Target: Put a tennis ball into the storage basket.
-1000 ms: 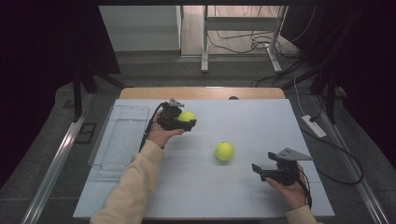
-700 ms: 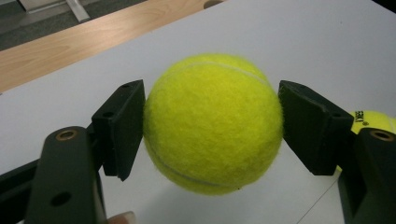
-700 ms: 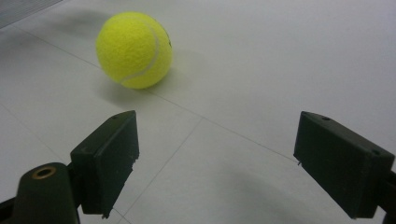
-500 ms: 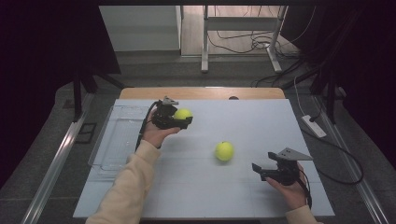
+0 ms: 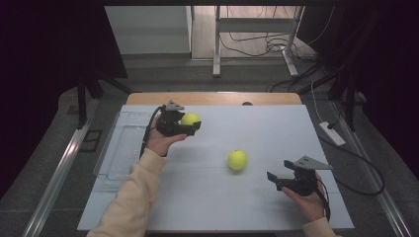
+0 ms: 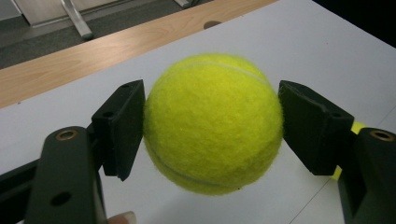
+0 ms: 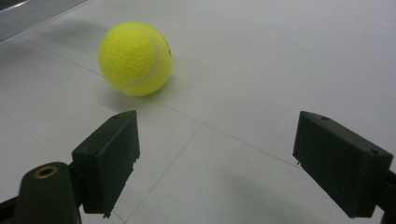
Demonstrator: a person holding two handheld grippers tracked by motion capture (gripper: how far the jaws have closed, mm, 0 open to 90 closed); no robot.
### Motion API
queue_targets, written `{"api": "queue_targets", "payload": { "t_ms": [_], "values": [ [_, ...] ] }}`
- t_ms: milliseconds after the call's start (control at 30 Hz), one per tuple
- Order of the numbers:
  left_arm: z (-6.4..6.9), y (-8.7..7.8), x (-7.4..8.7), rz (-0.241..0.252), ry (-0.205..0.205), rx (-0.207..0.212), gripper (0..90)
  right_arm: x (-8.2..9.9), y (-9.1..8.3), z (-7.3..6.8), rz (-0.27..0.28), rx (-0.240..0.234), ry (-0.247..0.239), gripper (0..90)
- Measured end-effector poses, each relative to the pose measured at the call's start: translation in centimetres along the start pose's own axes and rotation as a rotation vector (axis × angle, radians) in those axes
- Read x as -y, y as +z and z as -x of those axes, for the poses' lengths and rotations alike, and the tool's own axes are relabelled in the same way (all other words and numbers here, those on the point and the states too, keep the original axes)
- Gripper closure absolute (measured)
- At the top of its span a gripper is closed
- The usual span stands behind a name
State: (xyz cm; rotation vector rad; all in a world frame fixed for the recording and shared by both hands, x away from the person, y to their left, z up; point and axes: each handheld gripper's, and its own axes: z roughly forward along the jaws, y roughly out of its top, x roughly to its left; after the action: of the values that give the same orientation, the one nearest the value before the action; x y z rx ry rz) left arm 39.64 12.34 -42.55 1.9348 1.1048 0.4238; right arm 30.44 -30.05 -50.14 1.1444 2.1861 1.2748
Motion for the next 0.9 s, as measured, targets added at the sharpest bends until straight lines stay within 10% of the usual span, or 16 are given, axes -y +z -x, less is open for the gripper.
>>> {"api": "queue_targets", "payload": {
  "t_ms": [900],
  "values": [
    [-0.5,-2.9,0.4,0.074,-0.033,-0.015,27.7,0.1,0.0,0.1,-0.003,-0.006,-0.006,14.7]
  ]
}}
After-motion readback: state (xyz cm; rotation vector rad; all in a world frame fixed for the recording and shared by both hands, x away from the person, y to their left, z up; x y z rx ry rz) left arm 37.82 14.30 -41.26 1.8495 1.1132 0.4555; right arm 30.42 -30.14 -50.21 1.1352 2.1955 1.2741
